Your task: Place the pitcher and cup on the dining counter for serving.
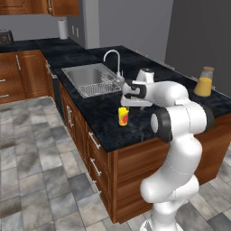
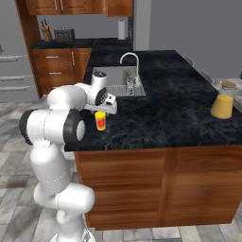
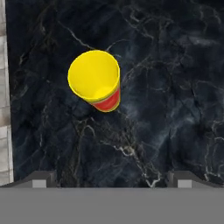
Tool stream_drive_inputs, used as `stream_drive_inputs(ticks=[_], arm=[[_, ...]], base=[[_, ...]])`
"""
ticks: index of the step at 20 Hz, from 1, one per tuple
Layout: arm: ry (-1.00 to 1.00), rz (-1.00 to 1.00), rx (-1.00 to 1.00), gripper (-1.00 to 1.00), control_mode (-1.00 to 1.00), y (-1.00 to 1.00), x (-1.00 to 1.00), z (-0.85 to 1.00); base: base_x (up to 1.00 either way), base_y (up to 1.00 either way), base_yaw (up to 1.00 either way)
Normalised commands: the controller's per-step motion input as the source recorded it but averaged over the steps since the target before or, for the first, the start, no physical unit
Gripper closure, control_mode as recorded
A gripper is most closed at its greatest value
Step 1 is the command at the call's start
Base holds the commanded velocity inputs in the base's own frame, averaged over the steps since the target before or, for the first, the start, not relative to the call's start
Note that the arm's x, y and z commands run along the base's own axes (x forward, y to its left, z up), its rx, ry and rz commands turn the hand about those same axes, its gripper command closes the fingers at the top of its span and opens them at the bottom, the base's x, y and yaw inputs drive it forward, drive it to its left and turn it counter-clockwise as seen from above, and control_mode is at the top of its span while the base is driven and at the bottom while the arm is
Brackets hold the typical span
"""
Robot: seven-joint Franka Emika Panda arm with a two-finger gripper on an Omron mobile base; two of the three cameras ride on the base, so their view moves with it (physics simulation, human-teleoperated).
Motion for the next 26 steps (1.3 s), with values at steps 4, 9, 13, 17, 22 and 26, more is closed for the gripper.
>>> stream_drive_inputs(ticks=[4,9,13,17,22,26], arm=[[0.10,0.00,0.00,-1.00,-1.00,0.00,0.32,-0.33],[0.10,0.00,0.00,-1.00,-1.00,-0.01,0.31,-0.29],[0.09,0.00,0.00,-1.00,-1.00,0.00,0.32,-0.24],[0.09,0.00,0.00,-1.00,-1.00,0.00,0.33,-0.20],[0.02,0.00,0.00,-1.00,-1.00,0.00,0.22,-0.02],[0.00,0.00,0.00,-1.00,-1.00,0.00,0.09,0.13]], base=[[0.00,0.00,0.00],[0.00,0.00,0.00],[0.00,0.00,0.00],[0.00,0.00,0.00],[0.00,0.00,0.00],[0.00,0.00,0.00]])
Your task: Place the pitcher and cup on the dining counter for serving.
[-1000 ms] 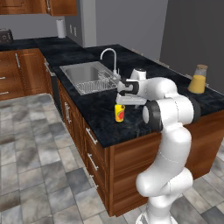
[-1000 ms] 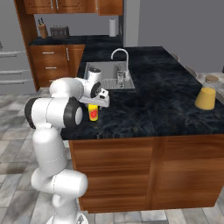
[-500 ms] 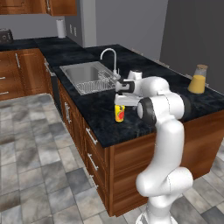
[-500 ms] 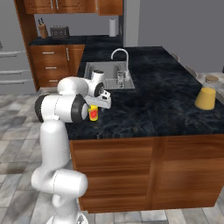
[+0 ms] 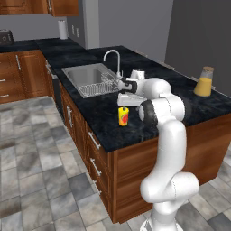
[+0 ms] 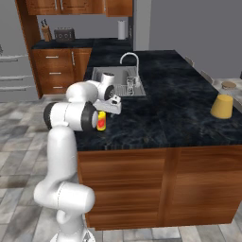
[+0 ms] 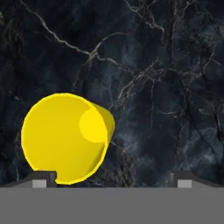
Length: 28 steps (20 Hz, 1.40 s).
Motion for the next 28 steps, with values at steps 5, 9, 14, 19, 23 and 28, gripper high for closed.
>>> stream_drive_inputs(ticks=[5,9,14,19,23,28], arm=[[0.00,0.00,0.00,-1.00,-1.00,0.00,0.18,0.07],[0.00,0.00,0.00,-1.00,-1.00,0.00,0.33,-0.04],[0.00,0.00,0.00,-1.00,-1.00,0.00,0.40,-0.22],[0.00,0.00,0.00,-1.00,-1.00,0.00,0.34,-0.23],[0.01,0.00,0.00,-1.00,-1.00,0.00,0.22,-0.25],[0.03,0.00,0.00,-1.00,-1.00,0.00,-0.01,-0.19]], base=[[0.00,0.00,0.00],[0.00,0.00,0.00],[0.00,0.00,0.00],[0.00,0.00,0.00],[0.00,0.00,0.00],[0.00,0.00,0.00]])
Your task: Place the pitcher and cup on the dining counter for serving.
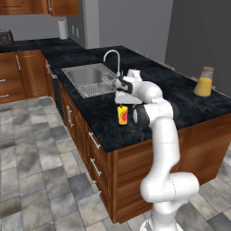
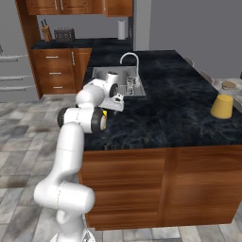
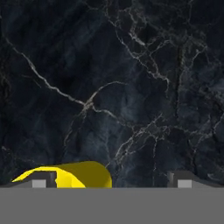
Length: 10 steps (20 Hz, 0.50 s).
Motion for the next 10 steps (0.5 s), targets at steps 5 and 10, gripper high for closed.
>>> stream_drive_inputs(ticks=[5,10], arm=[[0.05,0.00,-0.01,-1.00,-1.00,0.00,-0.28,-0.17],[0.06,0.00,-0.01,-1.00,-1.00,0.00,-0.33,-0.30]], base=[[0.00,0.00,0.00],[0.00,0.00,0.00]])
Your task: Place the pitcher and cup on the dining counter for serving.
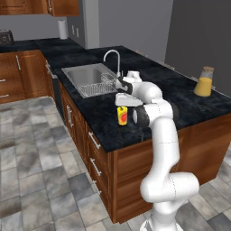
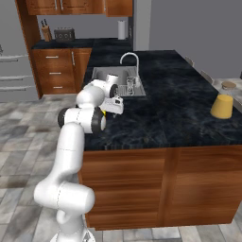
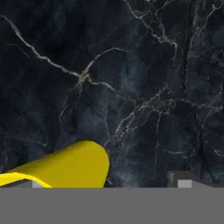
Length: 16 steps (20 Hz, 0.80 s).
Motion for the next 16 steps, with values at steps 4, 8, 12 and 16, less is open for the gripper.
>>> stream_drive_inputs(ticks=[4,8,12,16], arm=[[0.02,0.00,0.00,-1.00,-1.00,0.00,-0.24,-0.11],[0.00,0.00,0.00,-1.00,-1.00,0.00,-0.06,0.00],[0.01,0.00,0.00,-1.00,-1.00,0.00,-0.13,-0.05],[0.05,0.00,-0.01,1.00,-1.00,0.00,-0.15,-0.32]], base=[[0.00,0.00,0.00],[0.00,0.00,0.00],[0.00,0.00,0.00],[0.00,0.00,0.00]])
